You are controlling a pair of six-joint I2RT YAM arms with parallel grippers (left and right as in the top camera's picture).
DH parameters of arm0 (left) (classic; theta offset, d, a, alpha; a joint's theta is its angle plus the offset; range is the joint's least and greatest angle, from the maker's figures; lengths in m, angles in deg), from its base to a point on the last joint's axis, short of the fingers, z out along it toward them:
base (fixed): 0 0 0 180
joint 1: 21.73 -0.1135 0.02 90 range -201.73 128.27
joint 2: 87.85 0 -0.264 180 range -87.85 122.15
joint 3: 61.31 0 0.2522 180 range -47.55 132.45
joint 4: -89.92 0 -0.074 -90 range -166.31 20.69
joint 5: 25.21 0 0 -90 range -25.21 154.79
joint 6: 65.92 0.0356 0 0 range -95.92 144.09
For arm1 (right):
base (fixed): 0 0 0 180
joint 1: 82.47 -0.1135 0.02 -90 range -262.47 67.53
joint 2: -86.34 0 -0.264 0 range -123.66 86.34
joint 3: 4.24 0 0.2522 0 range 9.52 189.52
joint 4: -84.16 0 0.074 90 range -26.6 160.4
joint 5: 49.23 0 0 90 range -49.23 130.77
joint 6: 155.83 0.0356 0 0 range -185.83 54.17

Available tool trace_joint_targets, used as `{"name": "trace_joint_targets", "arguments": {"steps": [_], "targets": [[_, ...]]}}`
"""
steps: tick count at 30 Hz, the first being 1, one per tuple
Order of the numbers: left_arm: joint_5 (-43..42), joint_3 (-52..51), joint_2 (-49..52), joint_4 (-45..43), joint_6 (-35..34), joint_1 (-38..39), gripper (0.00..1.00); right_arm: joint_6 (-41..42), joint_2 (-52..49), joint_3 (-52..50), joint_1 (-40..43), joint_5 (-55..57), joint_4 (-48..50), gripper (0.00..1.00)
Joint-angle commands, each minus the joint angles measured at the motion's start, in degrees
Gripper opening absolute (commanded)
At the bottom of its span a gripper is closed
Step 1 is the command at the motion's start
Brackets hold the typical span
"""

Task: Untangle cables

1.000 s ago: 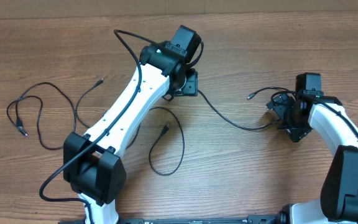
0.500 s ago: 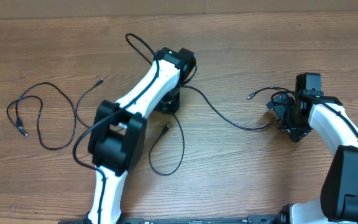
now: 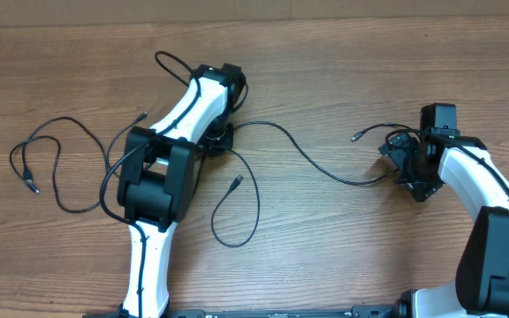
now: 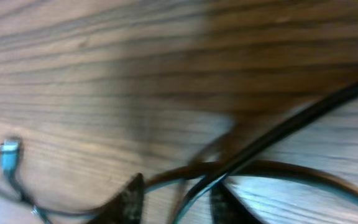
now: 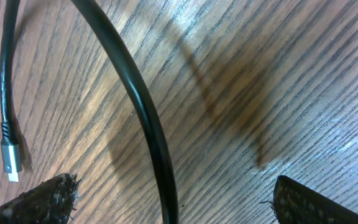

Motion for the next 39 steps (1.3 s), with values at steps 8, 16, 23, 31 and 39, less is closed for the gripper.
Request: {"name": "trace_joint_targets", "arguments": {"steps": [8,16,23,31,39], "targets": [[-16.7,1.7,0.6,1.2,17.1,-0.9,0.04,0.1,1.1,-0.4,-0.3,0.1,0.2,1.00],[-23.1,9.7,-8.4,3.9,17.1,-0.9,0.04,0.1,1.1,-0.4,-0.3,0.1,0.2,1.00],[-31.6,18.2,-20.8,-0.1,16.9,-0.9,0.04,0.1,1.1,-0.4,-0.3,0.1,0.2,1.00],[-33.1,22.6,-33.4,-19.5,14.5,-0.9,0.04,0.1,1.1,-0.4,-0.3,0.1,0.2,1.00],[-22.4,22.6,-38.7,-29.5,13.3,-0.9,0.04,0.1,1.1,-0.4,-0.3,0.1,0.2,1.00]]}}
